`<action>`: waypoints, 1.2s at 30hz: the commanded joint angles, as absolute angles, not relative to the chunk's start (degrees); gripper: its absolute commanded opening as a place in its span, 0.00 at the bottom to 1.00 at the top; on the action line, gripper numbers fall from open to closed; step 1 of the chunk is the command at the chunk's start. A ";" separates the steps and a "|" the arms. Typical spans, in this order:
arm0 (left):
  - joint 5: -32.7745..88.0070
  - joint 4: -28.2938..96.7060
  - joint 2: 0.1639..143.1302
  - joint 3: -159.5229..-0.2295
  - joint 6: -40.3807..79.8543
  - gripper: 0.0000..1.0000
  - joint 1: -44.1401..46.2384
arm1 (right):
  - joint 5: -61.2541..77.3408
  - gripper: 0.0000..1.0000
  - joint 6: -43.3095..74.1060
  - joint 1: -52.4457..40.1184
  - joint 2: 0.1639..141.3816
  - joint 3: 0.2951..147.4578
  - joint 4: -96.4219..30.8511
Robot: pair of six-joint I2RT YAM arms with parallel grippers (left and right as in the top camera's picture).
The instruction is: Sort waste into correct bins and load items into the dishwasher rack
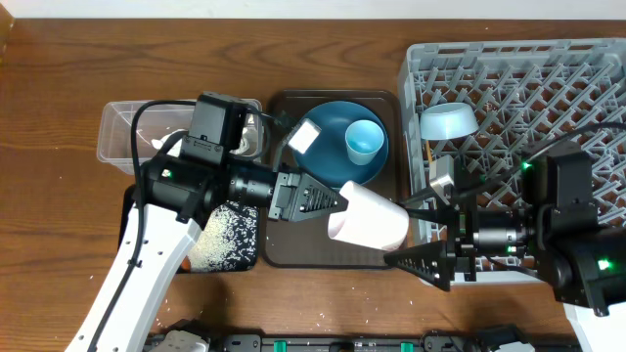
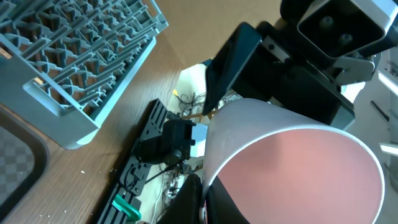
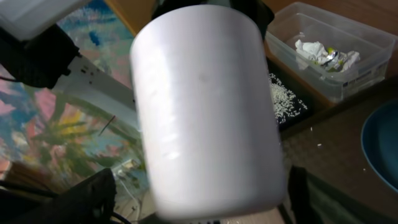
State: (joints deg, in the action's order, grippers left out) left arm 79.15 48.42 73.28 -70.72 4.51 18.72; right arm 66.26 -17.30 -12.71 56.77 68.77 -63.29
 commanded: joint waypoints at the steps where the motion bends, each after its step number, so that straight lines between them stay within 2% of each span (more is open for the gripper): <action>1: 80.36 47.81 72.93 -71.48 4.80 0.06 19.11 | 67.96 0.84 -18.06 -14.04 57.30 69.58 -63.20; 10: 80.36 47.18 72.93 -71.48 4.80 0.06 19.11 | 67.94 0.81 -18.09 -16.25 58.02 69.58 -61.95; 26: 80.34 47.72 72.93 -71.48 4.78 0.07 19.11 | 67.22 0.56 -18.06 -16.16 58.04 69.58 -57.39; 31: 79.13 49.95 72.93 -71.48 4.73 0.07 19.11 | 63.13 0.55 -17.80 -16.14 58.04 69.58 -55.92; 36: 72.55 53.98 72.93 -71.48 4.73 0.07 19.11 | 60.75 0.55 -17.80 -16.14 58.04 69.58 -55.40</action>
State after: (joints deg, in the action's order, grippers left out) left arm 77.56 52.14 73.28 -70.78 4.47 18.87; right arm 64.66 -17.19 -15.70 58.13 68.77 -56.69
